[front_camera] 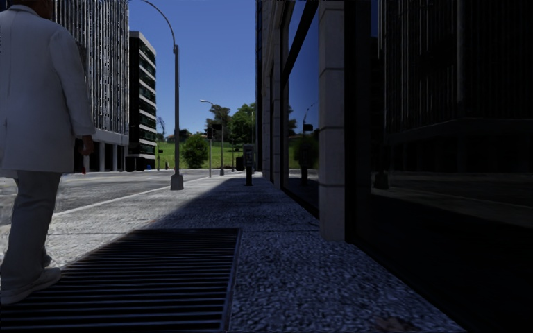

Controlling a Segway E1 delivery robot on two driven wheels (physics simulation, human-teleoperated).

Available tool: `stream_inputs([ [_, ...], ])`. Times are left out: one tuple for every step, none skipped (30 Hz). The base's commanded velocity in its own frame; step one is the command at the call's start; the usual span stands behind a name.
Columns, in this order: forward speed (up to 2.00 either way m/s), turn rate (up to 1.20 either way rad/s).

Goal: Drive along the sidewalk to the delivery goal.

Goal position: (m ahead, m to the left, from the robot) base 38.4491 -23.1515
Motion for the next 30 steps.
stream_inputs([
  [2.0,0.14],
  [2.0,0.0],
  [2.0,0.0],
  [2.0,0.0],
  [2.0,0.0],
  [2.0,0.0],
  [2.0,0.0],
  [2.0,0.0],
  [2.0,0.0],
  [2.0,0.0],
  [2.0,0.0],
  [2.0,0.0],
  [2.0,0.0],
  [2.0,0.0],
  [2.0,0.0],
  [2.0,0.0],
  [2.0,0.0],
  [2.0,0.0],
  [2.0,0.0],
  [2.0,0.0],
  [2.0,0.0],
  [2.0,0.0],
  [2.0,0.0],
  [2.0,0.0],
  [2.0,0.05],
  [2.0,0.13],
  [2.0,0.17],
  [2.0,0.18],
  [2.0,0.18],
  [2.0,0.18],
])
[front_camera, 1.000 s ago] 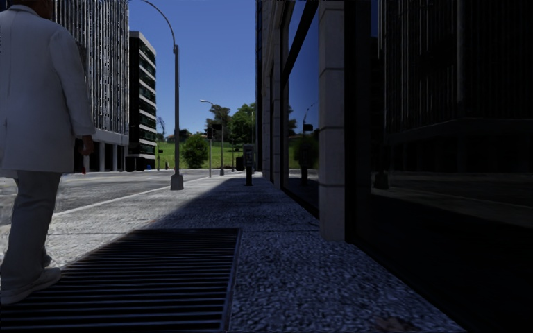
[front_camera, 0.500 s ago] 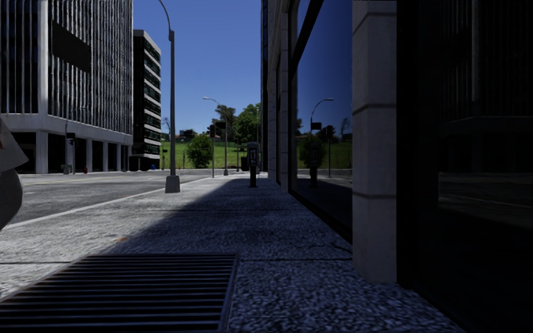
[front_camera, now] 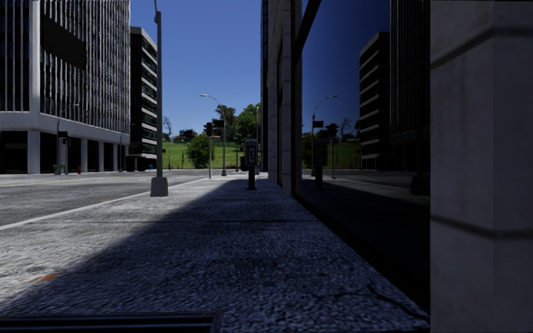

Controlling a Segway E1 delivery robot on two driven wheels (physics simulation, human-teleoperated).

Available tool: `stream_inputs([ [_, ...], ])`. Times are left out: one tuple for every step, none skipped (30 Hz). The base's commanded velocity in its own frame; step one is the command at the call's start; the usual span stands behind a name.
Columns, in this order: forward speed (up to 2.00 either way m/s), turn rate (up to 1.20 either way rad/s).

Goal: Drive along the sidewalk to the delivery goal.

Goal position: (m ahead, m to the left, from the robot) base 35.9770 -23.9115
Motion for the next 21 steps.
stream_inputs([
  [2.0,0.16],
  [2.0,0.0],
  [2.0,0.0],
  [2.0,0.0],
  [2.0,0.0],
  [2.0,0.0],
  [2.0,0.0],
  [2.0,0.0],
  [2.0,0.0],
  [2.0,0.0],
  [2.0,0.0],
  [2.0,0.0],
  [2.0,0.0],
  [2.0,0.0],
  [2.0,0.04],
  [2.0,0.04],
  [2.0,0.22],
  [2.0,0.31],
  [2.0,0.34],
  [2.0,0.35],
  [2.0,0.35],
])
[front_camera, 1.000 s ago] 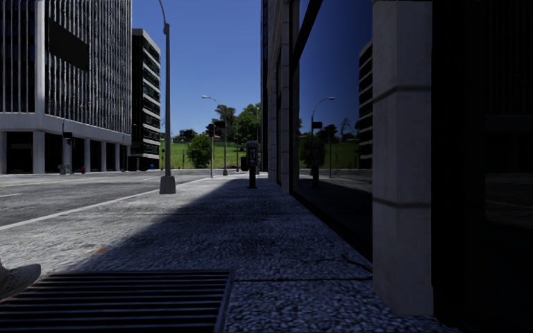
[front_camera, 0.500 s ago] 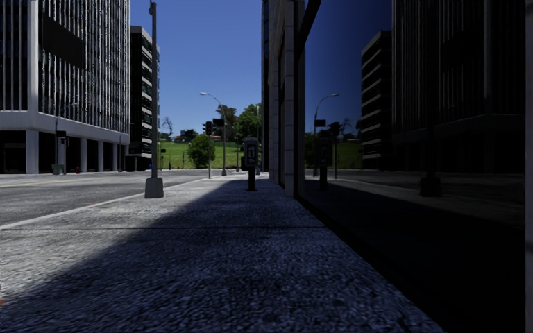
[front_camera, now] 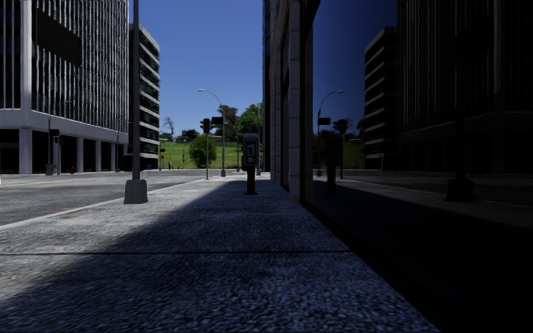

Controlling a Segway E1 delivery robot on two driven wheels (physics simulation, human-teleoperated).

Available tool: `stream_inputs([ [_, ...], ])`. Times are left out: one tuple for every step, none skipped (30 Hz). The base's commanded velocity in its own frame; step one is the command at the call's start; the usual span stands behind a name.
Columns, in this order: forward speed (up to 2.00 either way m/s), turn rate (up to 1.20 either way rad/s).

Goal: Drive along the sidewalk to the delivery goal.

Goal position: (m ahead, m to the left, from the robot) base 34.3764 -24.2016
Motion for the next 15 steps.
stream_inputs([
  [2.0,0.31],
  [2.0,0.14],
  [2.0,0.02],
  [2.0,0.0],
  [2.0,0.0],
  [2.0,0.0],
  [2.0,0.0],
  [2.0,0.0],
  [2.0,0.0],
  [2.0,0.0],
  [2.0,0.0],
  [2.0,0.0],
  [2.0,0.0],
  [2.0,0.0],
  [2.0,0.0],
])
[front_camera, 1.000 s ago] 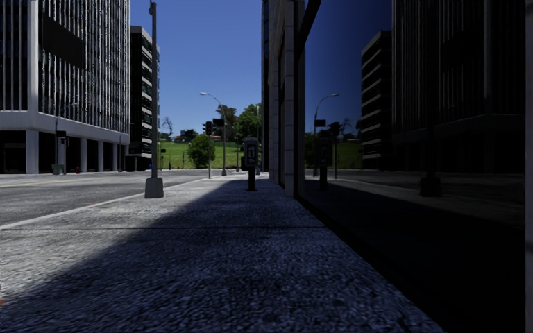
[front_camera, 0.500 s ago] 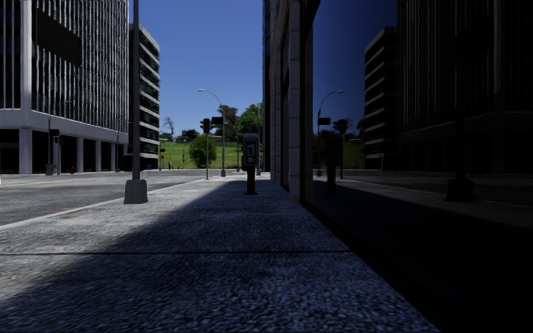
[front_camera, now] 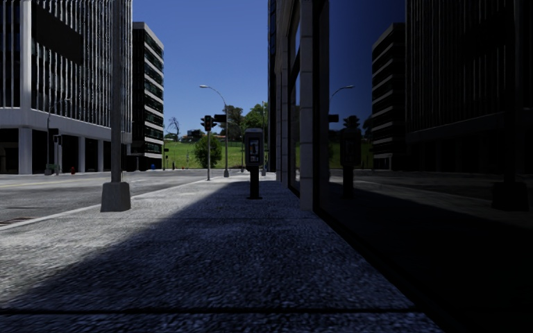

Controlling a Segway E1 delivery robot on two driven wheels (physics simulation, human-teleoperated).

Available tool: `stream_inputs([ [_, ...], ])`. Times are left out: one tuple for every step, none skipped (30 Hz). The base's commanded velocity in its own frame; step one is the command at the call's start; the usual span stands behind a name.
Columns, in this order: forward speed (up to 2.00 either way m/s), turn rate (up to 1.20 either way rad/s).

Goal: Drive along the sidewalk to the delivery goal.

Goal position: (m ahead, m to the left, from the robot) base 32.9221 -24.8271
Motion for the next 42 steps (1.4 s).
stream_inputs([
  [2.0,0.0],
  [2.0,0.0],
  [2.0,0.0],
  [2.0,0.0],
  [2.0,0.0],
  [2.0,0.0],
  [2.0,0.0],
  [2.0,0.0],
  [2.0,0.0],
  [2.0,0.0],
  [2.0,0.09],
  [2.0,0.18],
  [2.0,0.18],
  [2.0,0.29],
  [2.0,0.36],
  [2.0,0.44],
  [2.0,0.47],
  [2.0,0.47],
  [2.0,0.48],
  [2.0,0.48],
  [2.0,0.48],
  [2.0,0.48],
  [2.0,0.48],
  [2.0,0.48],
  [2.0,0.48],
  [2.0,0.48],
  [2.0,0.48],
  [2.0,0.48],
  [2.0,0.48],
  [2.0,0.48],
  [2.0,0.48],
  [2.0,0.48],
  [2.0,0.47],
  [2.0,0.27],
  [2.0,0.27],
  [2.0,0.16],
  [2.0,0.13],
  [2.0,0.13],
  [2.0,0.12],
  [2.0,0.13],
  [2.0,0.13],
  [2.0,0.13],
])
